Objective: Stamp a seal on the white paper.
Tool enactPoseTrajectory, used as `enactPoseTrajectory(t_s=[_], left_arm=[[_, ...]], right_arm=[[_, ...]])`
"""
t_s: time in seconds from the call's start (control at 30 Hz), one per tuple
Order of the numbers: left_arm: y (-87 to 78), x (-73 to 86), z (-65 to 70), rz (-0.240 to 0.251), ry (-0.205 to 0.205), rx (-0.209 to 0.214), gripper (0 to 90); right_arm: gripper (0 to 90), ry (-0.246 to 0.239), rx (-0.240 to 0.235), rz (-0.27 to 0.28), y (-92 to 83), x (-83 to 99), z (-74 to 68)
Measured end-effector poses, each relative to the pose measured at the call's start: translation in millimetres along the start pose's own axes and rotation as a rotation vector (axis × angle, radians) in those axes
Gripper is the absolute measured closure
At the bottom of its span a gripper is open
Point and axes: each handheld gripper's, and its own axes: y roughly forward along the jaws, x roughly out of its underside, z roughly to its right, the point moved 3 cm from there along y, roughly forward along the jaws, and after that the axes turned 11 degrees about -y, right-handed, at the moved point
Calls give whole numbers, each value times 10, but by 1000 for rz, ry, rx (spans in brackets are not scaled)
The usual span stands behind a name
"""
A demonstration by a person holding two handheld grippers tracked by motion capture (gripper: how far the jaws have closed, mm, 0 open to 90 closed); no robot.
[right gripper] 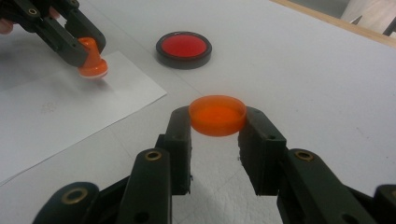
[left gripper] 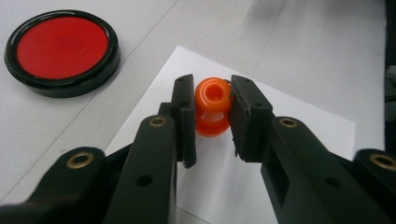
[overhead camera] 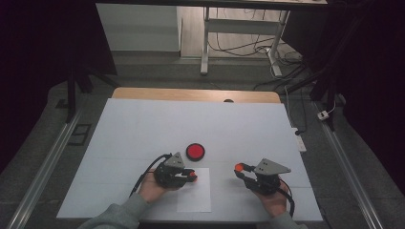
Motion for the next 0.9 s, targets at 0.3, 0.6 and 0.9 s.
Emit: enactPoseTrajectory(t_s=[0.3, 0.6, 0.9], left_arm=[[18, 7, -8, 7, 1, -14, 726], [43, 16, -5, 2, 9, -22, 725], [93, 48, 17, -23, 35, -42, 726]], right_arm=[[643, -1, 3, -1, -2, -4, -4], [643, -1, 3, -1, -2, -4, -3], [643, 0, 2, 2, -1, -3, -1]])
